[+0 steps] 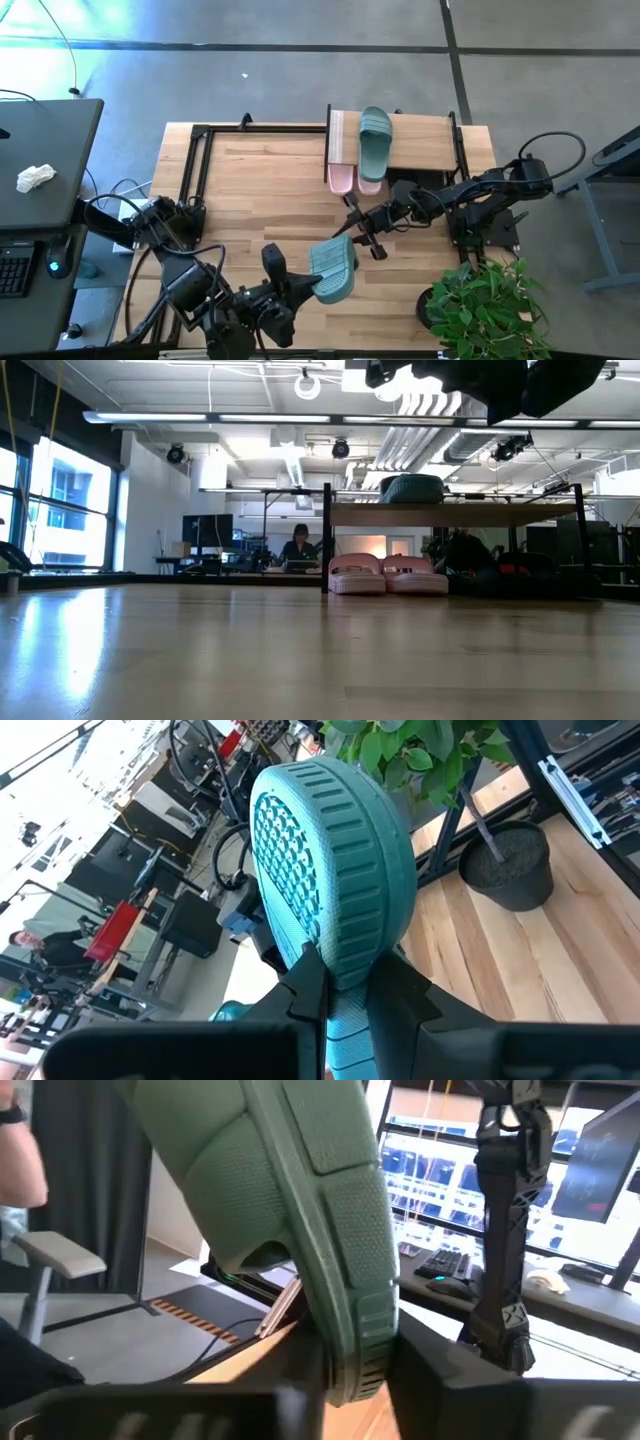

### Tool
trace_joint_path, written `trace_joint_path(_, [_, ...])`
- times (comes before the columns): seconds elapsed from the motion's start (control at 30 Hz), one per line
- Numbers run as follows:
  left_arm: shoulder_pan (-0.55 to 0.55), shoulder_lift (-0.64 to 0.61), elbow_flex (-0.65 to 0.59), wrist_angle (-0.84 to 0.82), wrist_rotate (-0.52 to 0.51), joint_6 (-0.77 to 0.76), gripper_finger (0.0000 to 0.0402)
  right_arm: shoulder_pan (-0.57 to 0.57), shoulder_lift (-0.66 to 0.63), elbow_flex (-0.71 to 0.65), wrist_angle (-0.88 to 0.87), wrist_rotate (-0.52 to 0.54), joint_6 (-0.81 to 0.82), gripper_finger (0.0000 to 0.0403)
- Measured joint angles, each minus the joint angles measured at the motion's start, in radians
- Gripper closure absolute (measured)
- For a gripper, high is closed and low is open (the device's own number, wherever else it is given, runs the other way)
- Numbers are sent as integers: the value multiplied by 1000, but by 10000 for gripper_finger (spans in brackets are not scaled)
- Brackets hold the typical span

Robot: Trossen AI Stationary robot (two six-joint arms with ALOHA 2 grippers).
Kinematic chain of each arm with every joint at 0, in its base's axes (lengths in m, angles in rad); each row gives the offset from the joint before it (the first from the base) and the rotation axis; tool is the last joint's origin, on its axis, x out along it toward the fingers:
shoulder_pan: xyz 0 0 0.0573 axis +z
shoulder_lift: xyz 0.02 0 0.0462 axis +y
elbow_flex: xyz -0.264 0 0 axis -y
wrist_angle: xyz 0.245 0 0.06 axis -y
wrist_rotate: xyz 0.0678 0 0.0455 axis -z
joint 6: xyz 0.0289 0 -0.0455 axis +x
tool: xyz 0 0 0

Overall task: Pick and place slides into the shelf
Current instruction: Put the green slipper on the shelf

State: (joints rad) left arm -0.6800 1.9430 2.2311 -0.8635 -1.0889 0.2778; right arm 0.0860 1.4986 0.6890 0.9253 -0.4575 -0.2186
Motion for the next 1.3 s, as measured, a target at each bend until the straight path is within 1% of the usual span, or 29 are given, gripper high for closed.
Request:
trace_joint_path(0.07, [0, 0, 0, 0, 0, -1, 368, 0, 0, 0, 1, 5, 0, 370])
trace_joint_path(0.1, [0, 0, 0, 0, 0, -1, 368, -1, 0, 0, 1, 6, -1, 382])
trace_joint_path(0.13, [0, 0, 0, 0, 0, -1, 368, -2, 0, 0, 1, 11, -1, 387])
trace_joint_path(0.27, [0, 0, 0, -7, 13, 3, 367, -2, 0, 0, -4, 67, 0, 385])
trace_joint_path(0.3, [0, 0, 0, -14, 25, 6, 358, -5, 0, 0, -12, 69, 1, 390])
trace_joint_path(0.43, [0, 3, -2, -62, 75, 33, 284, -19, -1, 1, -63, 71, 20, 393])
trace_joint_path(0.57, [-19, 3, 0, -137, 94, 43, 213, -43, 1, 0, -154, 94, 36, 393])
trace_joint_path(0.7, [-36, 3, 0, -250, 96, 45, 161, -69, 2, -1, -240, 123, 37, 394])
trace_joint_path(0.83, [-52, 2, 0, -357, 97, 85, 128, -99, 2, -1, -337, 111, 47, 394])
trace_joint_path(0.97, [-58, 5, 0, -504, 147, 119, 114, -132, 1, -1, -450, 105, 96, 394])
trace_joint_path(1.07, [-54, 7, 0, -631, 203, 108, 115, -156, 1, -1, -545, 97, 136, 394])
trace_joint_path(1.13, [-52, 14, 1, -697, 244, 91, 119, -173, 1, 0, -593, 70, 165, 394])
trace_joint_path(1.17, [-52, 18, -1, -713, 263, 85, 121, -181, 1, 8, -632, 43, 181, 394])
trace_joint_path(1.23, [-53, 19, -32, -696, 307, 126, 125, -196, 1, 44, -740, -6, 199, 394])
trace_joint_path(1.3, [-55, 21, -59, -703, 341, 165, 129, -203, 1, 94, -872, -24, 198, 394])
